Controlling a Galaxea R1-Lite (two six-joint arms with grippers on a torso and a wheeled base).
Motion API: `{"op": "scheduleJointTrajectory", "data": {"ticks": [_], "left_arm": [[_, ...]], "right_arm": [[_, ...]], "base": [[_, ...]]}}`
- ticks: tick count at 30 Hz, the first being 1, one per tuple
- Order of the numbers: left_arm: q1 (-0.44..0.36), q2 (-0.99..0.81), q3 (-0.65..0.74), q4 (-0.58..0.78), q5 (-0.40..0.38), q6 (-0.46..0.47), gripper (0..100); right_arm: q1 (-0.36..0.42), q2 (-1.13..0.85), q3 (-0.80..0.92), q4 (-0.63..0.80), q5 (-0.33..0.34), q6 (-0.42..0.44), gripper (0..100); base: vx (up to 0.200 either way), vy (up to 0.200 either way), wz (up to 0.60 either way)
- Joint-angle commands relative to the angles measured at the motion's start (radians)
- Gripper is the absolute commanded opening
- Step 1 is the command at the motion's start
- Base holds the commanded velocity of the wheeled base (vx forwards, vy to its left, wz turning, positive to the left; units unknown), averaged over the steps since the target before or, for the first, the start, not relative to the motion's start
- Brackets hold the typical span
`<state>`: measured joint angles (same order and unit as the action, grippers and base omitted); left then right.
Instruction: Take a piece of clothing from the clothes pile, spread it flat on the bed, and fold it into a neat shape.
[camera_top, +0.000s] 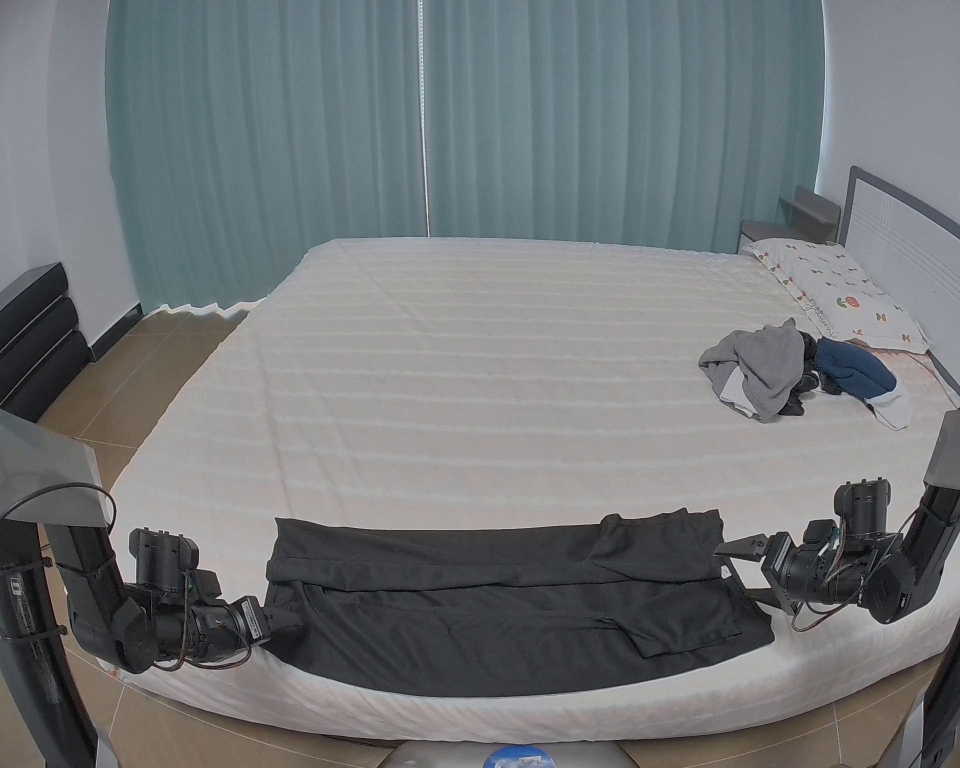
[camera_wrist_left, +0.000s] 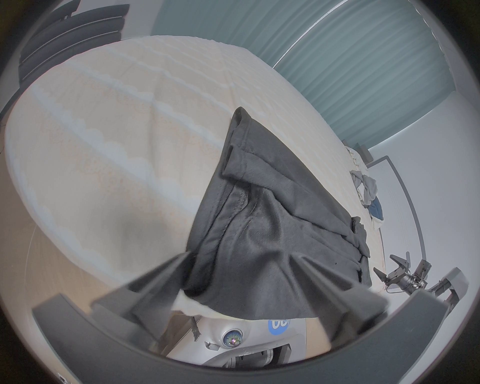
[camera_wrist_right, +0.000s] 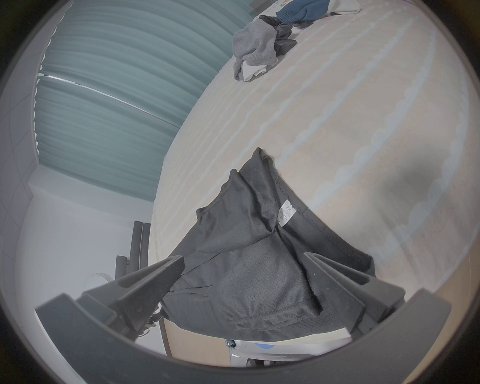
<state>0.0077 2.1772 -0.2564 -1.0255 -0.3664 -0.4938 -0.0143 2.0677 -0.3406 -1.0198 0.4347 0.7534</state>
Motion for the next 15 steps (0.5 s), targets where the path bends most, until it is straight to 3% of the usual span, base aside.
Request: {"op": "scheduleJointTrajectory", "data": {"ticks": [1, 10, 15], "left_arm": [[0.006, -0.004, 0.016, -0.004, 0.027, 0.001, 0], [0.009, -0.002, 0.039, -0.021, 0.103, 0.009, 0], [-0.006, -0.007, 0.058, -0.022, 0.104, 0.011, 0]], "right_arm": [[0.002, 0.002, 0.000, 0.001, 0.001, 0.000, 100], [0.002, 0.003, 0.003, 0.001, 0.001, 0.000, 100], [0.002, 0.003, 0.003, 0.003, 0.001, 0.001, 100]], "base": [[0.000, 0.000, 0.00], [0.000, 0.000, 0.00], [0.000, 0.000, 0.00]]}}
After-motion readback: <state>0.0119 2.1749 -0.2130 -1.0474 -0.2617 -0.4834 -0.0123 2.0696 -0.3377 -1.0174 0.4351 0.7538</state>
